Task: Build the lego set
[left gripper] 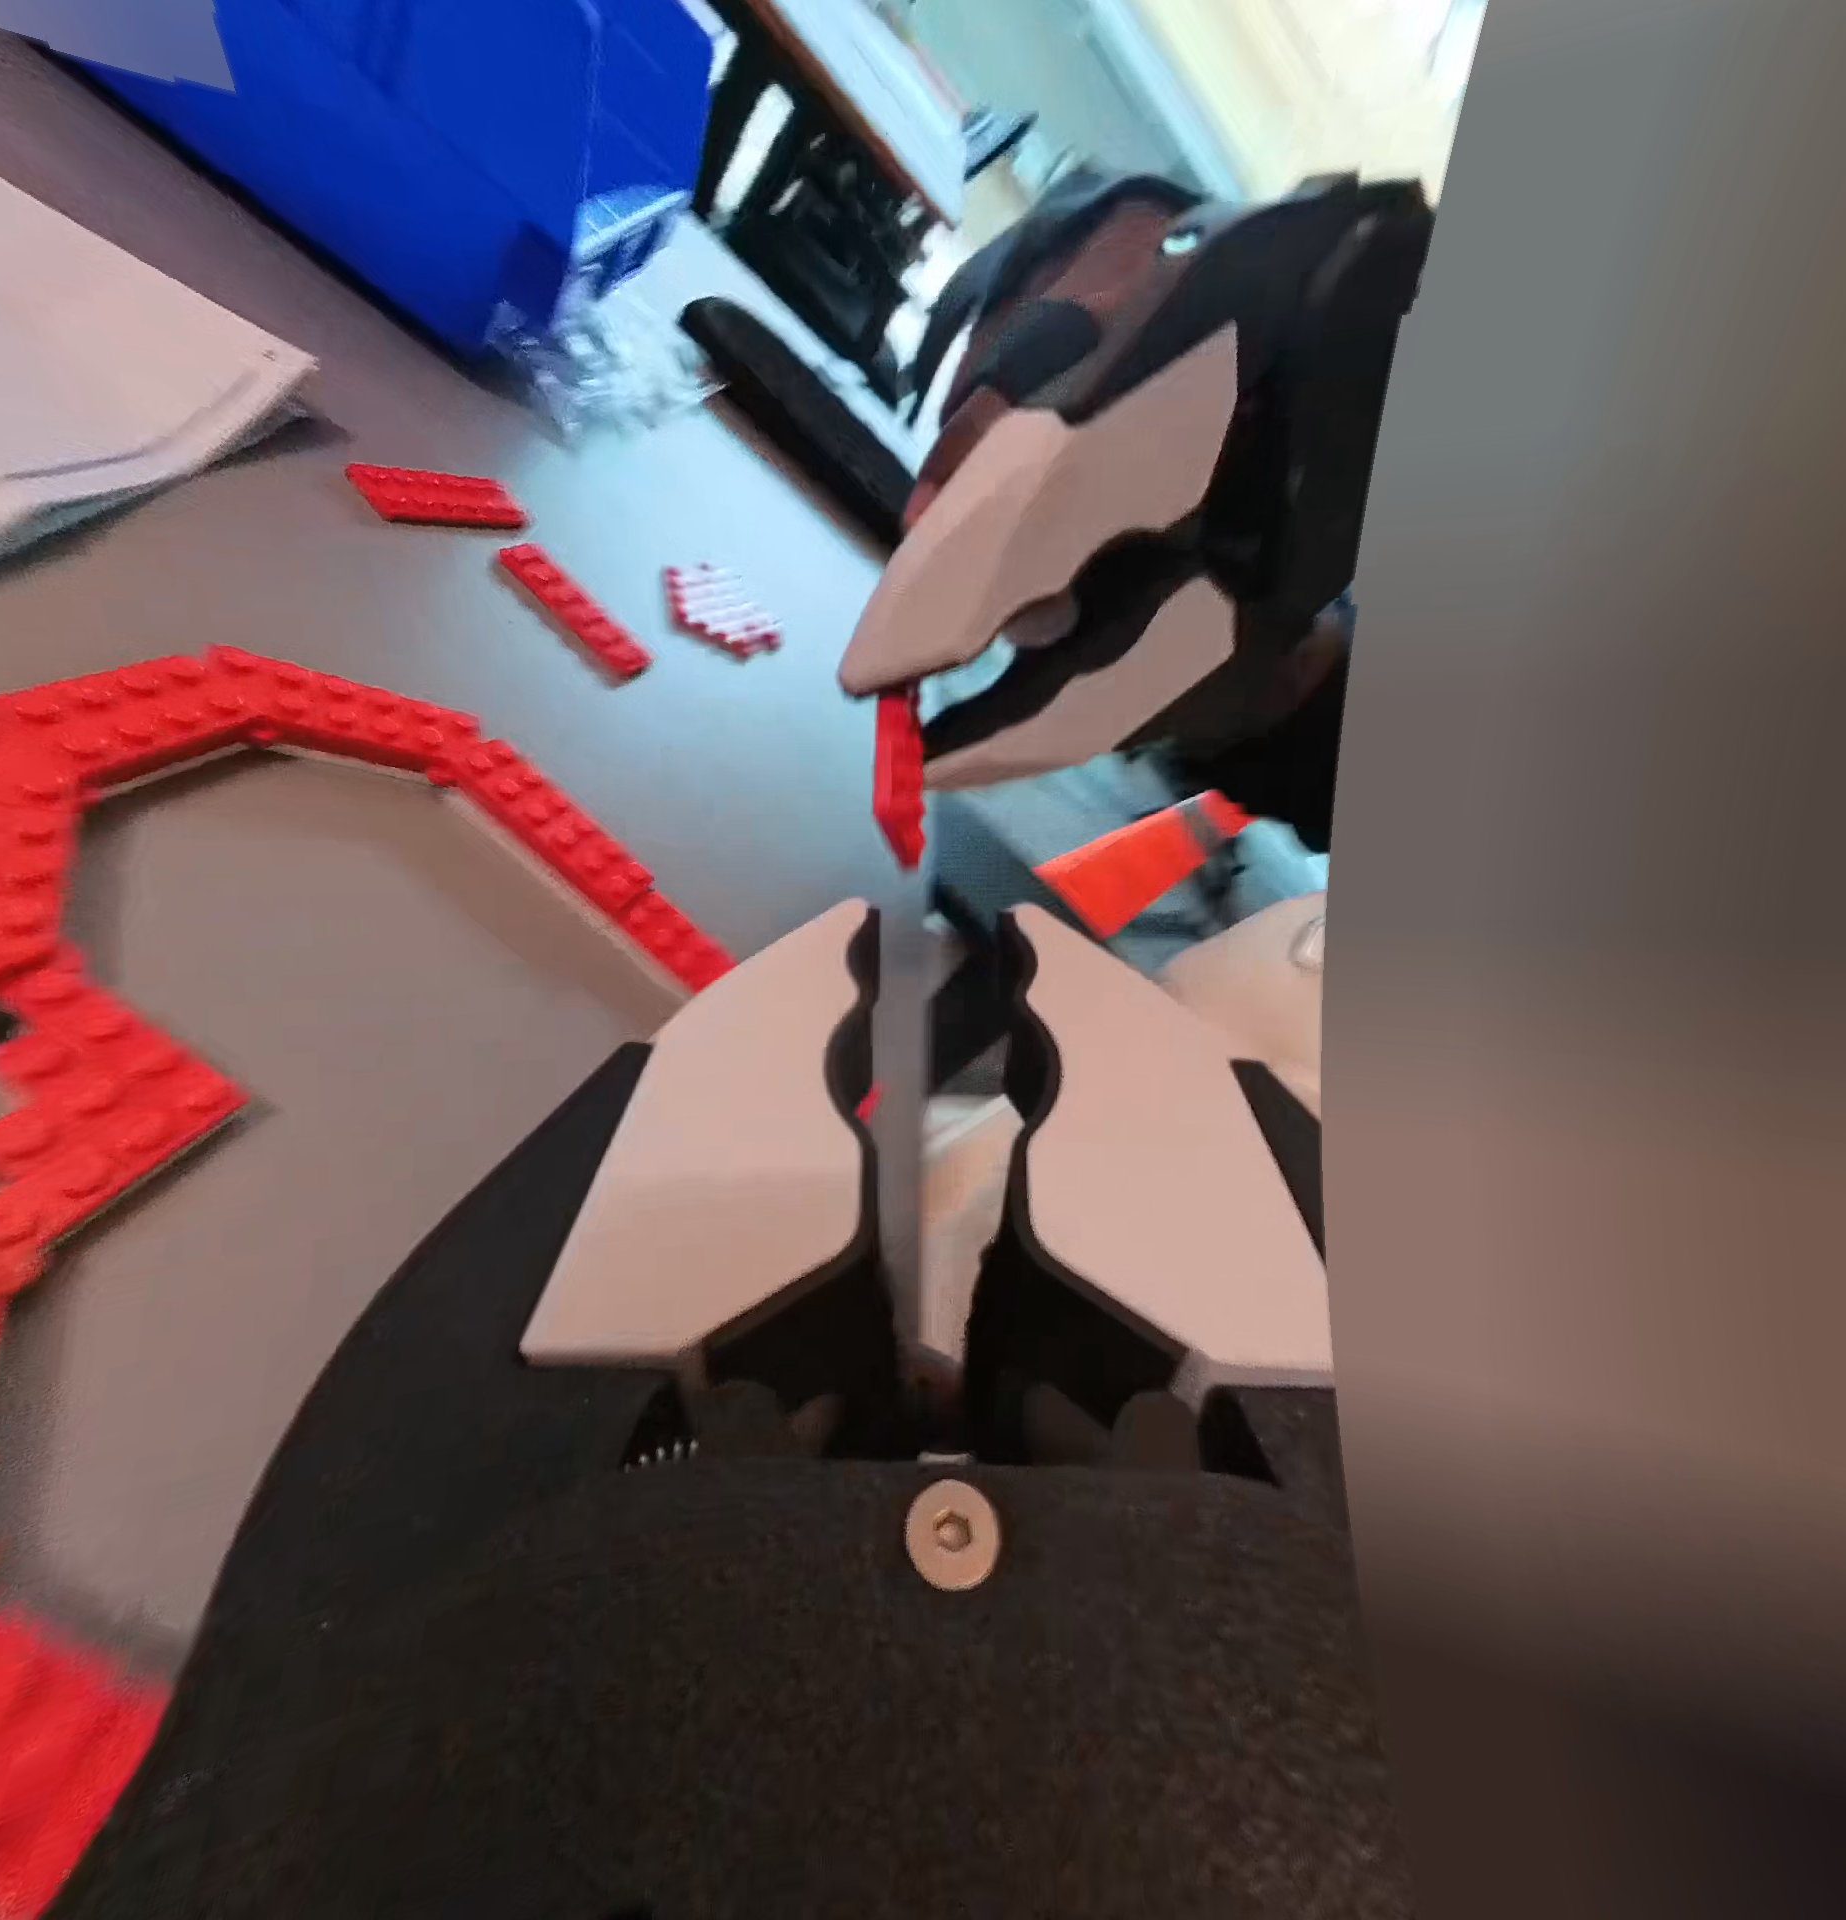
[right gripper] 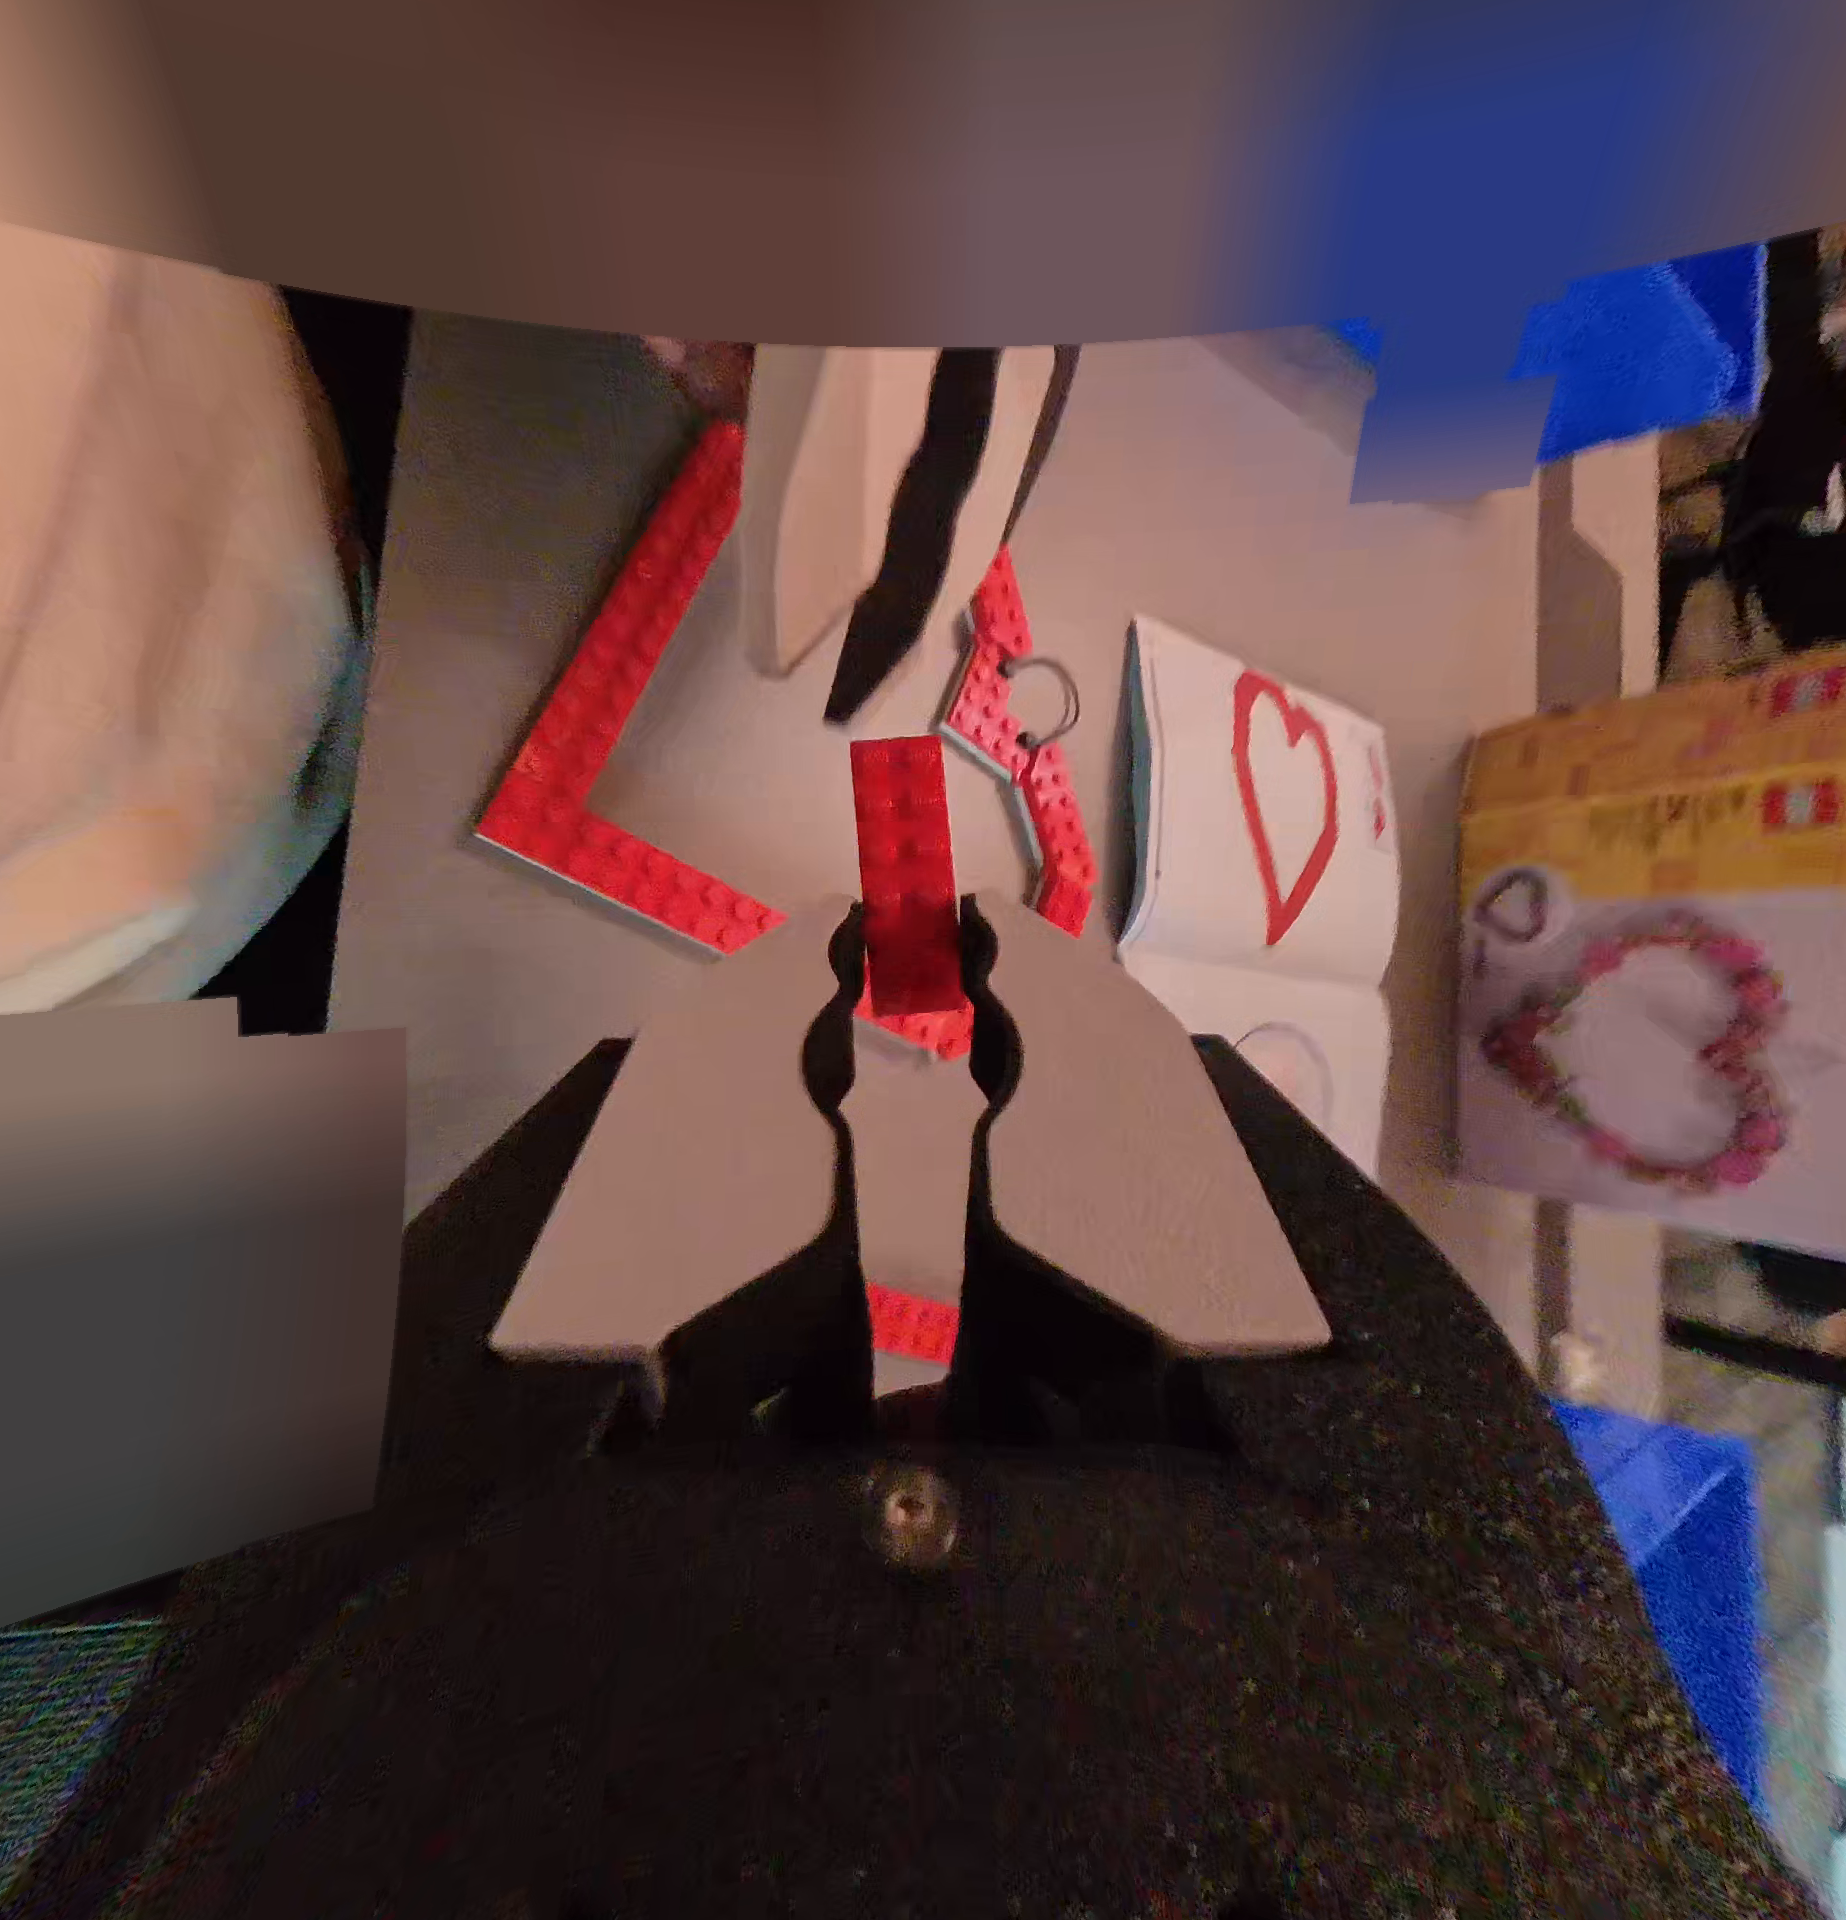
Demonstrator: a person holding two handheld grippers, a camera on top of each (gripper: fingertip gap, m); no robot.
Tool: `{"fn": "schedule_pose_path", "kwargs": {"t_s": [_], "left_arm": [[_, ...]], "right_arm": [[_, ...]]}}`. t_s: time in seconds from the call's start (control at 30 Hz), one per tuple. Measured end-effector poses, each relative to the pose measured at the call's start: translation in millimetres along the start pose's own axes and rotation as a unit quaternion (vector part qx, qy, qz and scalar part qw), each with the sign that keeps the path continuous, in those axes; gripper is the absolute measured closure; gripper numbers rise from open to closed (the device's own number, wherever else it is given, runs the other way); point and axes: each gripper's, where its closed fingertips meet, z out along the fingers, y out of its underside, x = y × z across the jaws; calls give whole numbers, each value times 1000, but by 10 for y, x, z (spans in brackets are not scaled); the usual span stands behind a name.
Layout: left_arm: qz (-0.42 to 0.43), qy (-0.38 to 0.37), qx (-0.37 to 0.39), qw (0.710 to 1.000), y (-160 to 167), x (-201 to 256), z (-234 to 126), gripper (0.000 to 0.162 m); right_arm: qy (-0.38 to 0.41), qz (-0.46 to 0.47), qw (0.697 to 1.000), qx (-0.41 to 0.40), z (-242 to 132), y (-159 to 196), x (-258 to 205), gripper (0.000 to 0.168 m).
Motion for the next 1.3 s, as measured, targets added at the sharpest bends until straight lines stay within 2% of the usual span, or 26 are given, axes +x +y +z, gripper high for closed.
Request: {"fn": "schedule_pose_path", "kwargs": {"t_s": [0.1,0.17,0.27,0.33,0.37,0.47,0.53,0.6,0.8,0.97,1.17,1.3], "left_arm": [[85,-75,-42,993,71,-124,-325,141],[141,-160,-74,974,125,-280,-663,135],[214,-287,-122,926,257,-570,-1152,123],[193,-315,-166,914,461,-686,-1265,116],[179,-311,-180,916,558,-703,-1238,112],[164,-272,-205,926,717,-653,-1041,120],[156,-250,-202,934,744,-570,-931,129],[151,-228,-192,942,783,-493,-814,130],[163,-214,-173,947,761,-464,-802,132],[204,-238,-179,933,753,-531,-898,135],[234,-221,-140,936,634,-442,-855,140],[227,-227,-155,934,685,-512,-841,141]], "right_arm": [[-29,129,991,26,-20,163,-212,151],[-38,222,973,58,1,162,-271,151],[-36,410,907,96,166,-23,-198,151],[-47,477,871,105,330,-207,-253,151],[-52,487,866,96,424,-284,-323,151],[-52,445,893,42,635,-442,-542,151],[-37,397,917,2,686,-456,-602,151],[-36,369,929,-22,695,-460,-633,151],[-41,354,933,-54,729,-446,-585,151],[-80,337,933,-101,851,-361,-583,151],[-99,333,932,-106,886,-380,-578,151],[-105,339,929,-106,899,-376,-585,151]]}}
